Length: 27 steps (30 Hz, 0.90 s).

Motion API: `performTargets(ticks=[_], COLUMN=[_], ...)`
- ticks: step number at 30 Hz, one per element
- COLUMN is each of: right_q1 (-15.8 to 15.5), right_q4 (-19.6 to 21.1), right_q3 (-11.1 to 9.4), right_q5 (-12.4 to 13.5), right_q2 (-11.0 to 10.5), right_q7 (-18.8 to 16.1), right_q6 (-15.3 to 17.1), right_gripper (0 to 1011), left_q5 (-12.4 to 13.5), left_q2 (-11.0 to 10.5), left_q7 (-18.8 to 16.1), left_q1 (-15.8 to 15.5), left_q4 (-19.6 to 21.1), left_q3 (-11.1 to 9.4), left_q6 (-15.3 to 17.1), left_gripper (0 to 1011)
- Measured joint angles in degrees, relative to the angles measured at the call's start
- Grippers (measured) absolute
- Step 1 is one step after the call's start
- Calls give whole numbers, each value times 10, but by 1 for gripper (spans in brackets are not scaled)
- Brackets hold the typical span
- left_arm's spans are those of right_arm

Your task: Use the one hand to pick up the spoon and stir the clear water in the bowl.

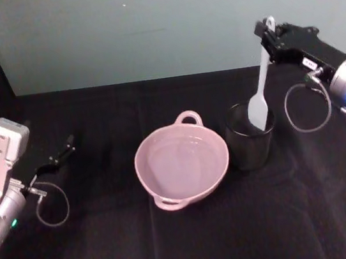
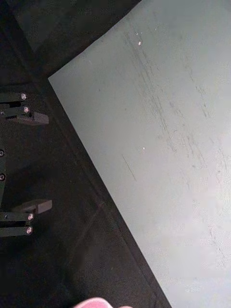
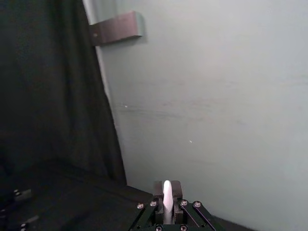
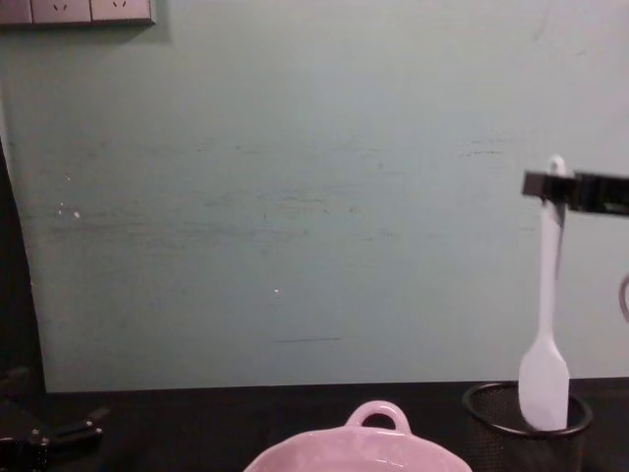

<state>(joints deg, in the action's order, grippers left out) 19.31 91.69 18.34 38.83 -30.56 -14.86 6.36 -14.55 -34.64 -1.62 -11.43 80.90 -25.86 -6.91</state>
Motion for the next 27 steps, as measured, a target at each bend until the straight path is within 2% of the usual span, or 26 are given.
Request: performTargets(ticks=[4, 12, 27], right_q1=[15, 42, 44], right_q4=[29, 52, 53], right_q3=[3, 2, 2], right_q5=[-12, -12, -11], right_q2=[-6, -7, -7], right_q7=[-6, -18, -19], right_q6=[30, 77, 81], right_gripper=[109, 109, 109], left_q5=[0, 0, 0], left_q2=[0, 0, 0], left_q7=[0, 0, 0], left_q1=[0, 0, 0], left_q4=[0, 0, 0], left_q3=[0, 0, 0], left_q6=[0, 0, 0], left_gripper=[1011, 1011, 1011])
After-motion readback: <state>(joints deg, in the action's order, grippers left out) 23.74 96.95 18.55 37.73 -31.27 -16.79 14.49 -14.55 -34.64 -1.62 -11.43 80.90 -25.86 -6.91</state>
